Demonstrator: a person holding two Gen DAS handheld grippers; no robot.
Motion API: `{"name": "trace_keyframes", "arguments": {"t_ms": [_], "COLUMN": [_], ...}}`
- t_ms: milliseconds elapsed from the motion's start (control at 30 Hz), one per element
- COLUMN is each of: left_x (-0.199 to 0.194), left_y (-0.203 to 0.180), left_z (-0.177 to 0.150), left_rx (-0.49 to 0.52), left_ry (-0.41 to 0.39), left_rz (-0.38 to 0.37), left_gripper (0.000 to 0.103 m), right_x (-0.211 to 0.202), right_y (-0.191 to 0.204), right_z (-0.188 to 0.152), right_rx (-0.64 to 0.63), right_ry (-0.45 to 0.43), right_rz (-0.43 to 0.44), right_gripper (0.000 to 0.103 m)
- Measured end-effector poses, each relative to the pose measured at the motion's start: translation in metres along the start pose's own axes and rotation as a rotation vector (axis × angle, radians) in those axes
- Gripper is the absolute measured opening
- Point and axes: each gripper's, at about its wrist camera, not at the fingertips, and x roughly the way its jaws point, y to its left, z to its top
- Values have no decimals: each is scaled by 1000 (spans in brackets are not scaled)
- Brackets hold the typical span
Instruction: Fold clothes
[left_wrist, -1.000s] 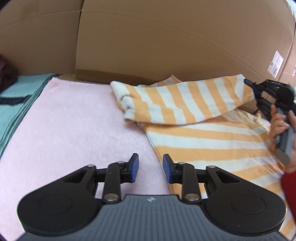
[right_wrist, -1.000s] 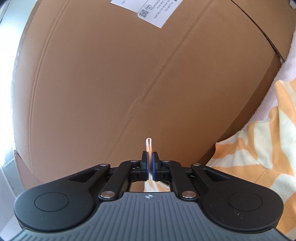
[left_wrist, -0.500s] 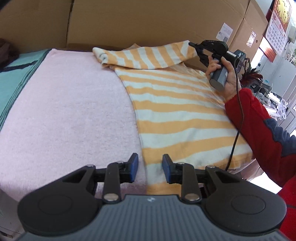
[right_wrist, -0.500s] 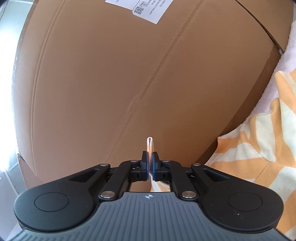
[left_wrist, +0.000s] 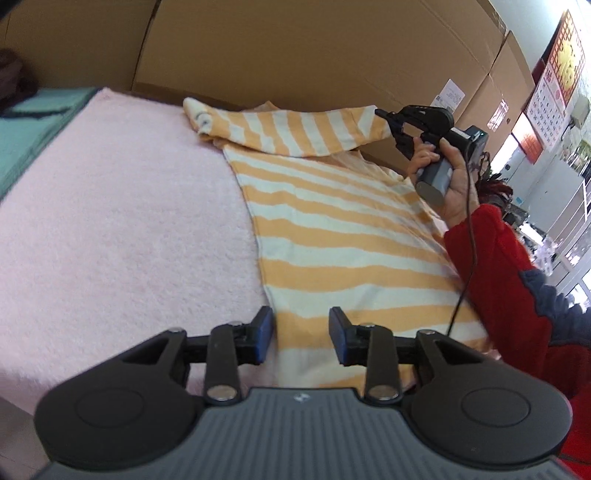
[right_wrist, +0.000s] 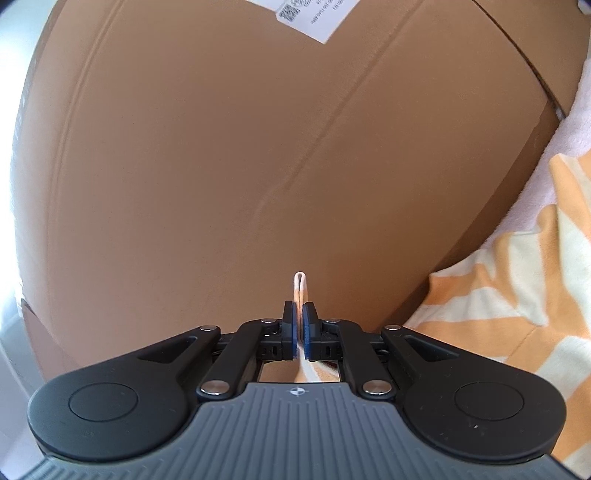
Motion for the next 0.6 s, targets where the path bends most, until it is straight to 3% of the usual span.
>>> {"name": "trace_keyframes", "arguments": {"t_ms": [33,133,200,300,333,500,600], "left_x": [5,22,44,89,105,165,177], "left_y": [-2,-8,-11,-2,1,9,22], "left_z": [9,38,57,85,93,117,123], "left_rx": [52,230,291,181,139,100,33], "left_ry": [-18,-79,-92,-63,-53,-40,-36], "left_rz": [37,163,152,-30,-72,20,12], "left_gripper": [61,57,52,18,13,12,13], "right_x": [-1,-5,-9,-11,-11,-15,-19], "right_y": [5,20,32,48,52,73,77], "right_z": [-4,8,17,31,36,56,73], "right_rx": [13,-2,-20,-40,-42,-79,-76], "right_ry": [4,14,13,13,14,-1,-22], "right_rz": [11,23,32,28,29,13,10], "right_gripper": [4,4,4,4,4,4,4]}}
